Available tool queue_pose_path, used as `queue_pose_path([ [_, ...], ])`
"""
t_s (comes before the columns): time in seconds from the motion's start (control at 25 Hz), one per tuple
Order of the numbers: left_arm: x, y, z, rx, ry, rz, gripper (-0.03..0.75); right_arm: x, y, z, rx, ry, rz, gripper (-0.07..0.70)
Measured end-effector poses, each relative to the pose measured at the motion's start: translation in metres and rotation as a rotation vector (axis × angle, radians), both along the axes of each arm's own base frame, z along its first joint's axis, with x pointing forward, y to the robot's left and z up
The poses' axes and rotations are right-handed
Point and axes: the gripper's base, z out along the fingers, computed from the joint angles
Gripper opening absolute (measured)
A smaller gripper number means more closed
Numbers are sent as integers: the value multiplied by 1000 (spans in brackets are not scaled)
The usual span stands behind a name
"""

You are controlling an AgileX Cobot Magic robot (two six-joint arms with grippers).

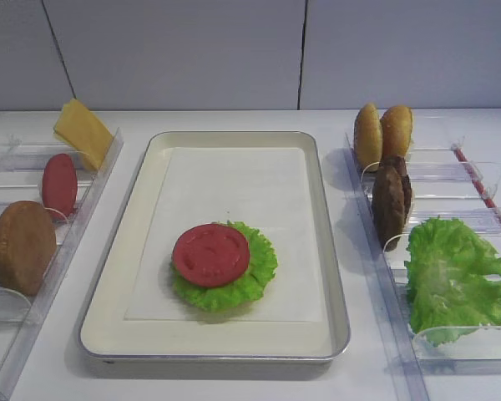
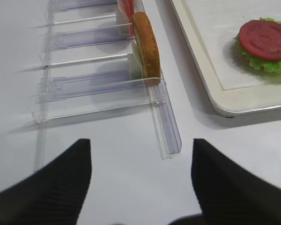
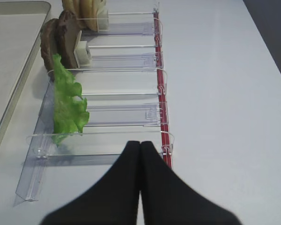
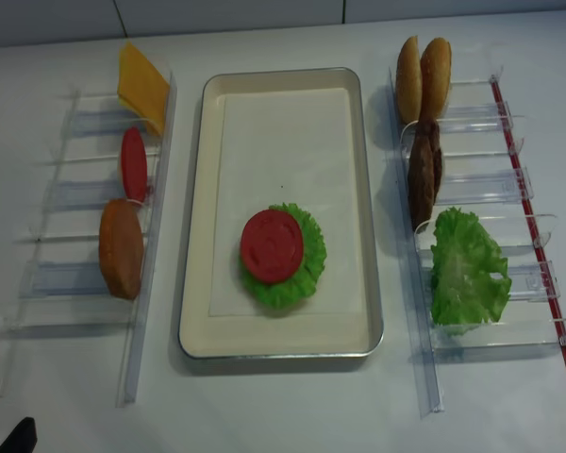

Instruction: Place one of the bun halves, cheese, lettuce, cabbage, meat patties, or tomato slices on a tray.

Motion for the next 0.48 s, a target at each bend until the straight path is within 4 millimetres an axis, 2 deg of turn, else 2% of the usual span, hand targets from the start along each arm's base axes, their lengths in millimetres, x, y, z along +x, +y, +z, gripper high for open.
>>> queue_pose_path([
  [0.48,0,2,0,-12,2,32,467,0,0,0,0,0,0,1],
])
